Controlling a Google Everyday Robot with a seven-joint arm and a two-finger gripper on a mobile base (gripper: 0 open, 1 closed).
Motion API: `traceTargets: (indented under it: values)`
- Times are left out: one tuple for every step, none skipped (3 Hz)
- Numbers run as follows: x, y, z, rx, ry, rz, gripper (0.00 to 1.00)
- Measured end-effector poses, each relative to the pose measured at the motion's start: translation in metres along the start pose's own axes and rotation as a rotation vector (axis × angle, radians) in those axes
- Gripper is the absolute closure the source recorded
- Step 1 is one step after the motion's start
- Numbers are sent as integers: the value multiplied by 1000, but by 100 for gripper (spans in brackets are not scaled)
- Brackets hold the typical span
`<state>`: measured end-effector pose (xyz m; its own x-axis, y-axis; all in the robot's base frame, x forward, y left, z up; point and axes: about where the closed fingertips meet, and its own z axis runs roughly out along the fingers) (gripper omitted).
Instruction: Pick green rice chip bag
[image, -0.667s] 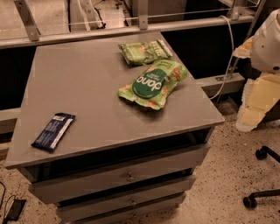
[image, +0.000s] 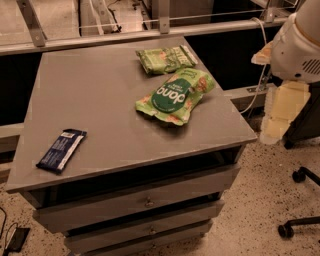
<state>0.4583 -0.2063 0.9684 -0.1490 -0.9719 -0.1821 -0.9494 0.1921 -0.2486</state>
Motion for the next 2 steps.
traceTargets:
  values:
    - [-25,-37,19,15,-42,-94,0]
    - [-66,-67,40,15,-126,-245,0]
